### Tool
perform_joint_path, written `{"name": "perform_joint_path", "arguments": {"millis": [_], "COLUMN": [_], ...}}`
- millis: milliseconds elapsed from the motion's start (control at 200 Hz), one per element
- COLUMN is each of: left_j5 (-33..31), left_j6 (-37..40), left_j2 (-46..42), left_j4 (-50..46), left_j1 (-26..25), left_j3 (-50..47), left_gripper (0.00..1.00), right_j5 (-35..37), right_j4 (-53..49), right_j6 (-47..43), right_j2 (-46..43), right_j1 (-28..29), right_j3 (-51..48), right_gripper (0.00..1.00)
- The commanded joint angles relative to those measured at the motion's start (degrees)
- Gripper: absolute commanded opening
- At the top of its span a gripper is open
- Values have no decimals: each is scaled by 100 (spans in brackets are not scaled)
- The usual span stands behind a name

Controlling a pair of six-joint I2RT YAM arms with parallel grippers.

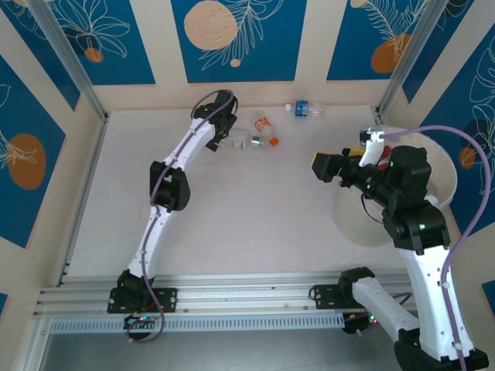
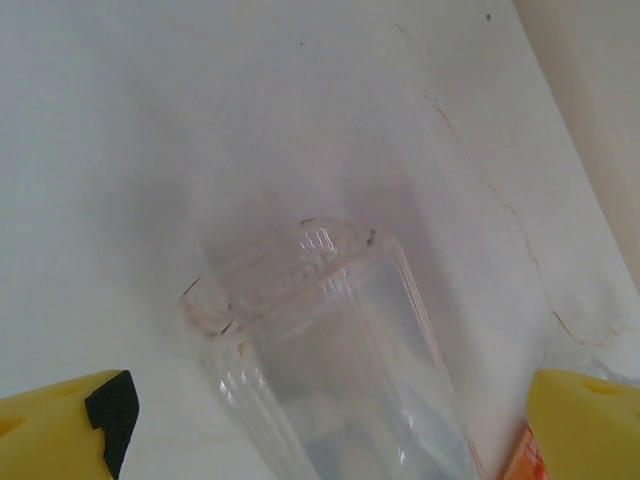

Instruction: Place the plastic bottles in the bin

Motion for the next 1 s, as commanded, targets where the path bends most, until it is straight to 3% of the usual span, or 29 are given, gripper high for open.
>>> {"name": "perform_joint_path", "arguments": {"millis": [0, 145, 300, 440, 645, 795, 875, 995], "left_j5": [-63, -46, -133, -318, -521, -318, -236, -21], "left_j6": [-722, -710, -335, 225, 1176, 1922, 2265, 2713], "left_j2": [444, 679, 683, 586, 170, -277, -529, -861], "left_j4": [-698, -646, -631, -643, -771, -893, -938, -873], "left_j1": [59, 102, 106, 107, 106, 92, 64, 28], "left_j3": [596, 773, 774, 773, 773, 773, 773, 773], "left_gripper": [100, 95, 74, 67, 41, 15, 9, 8], "right_j5": [255, 302, 234, 170, 132, 135, 168, 223], "right_j4": [-316, -332, -266, -188, 46, 283, 420, 532], "right_j6": [-142, -142, -83, -100, -84, 33, 112, 189], "right_j2": [-69, -127, -85, -37, 155, 370, 483, 606], "right_j1": [36, 37, 37, 44, 40, 51, 48, 53], "right_j3": [110, 87, 42, -14, -34, -86, -86, -69], "right_gripper": [100, 100, 100, 100, 100, 100, 100, 99]}}
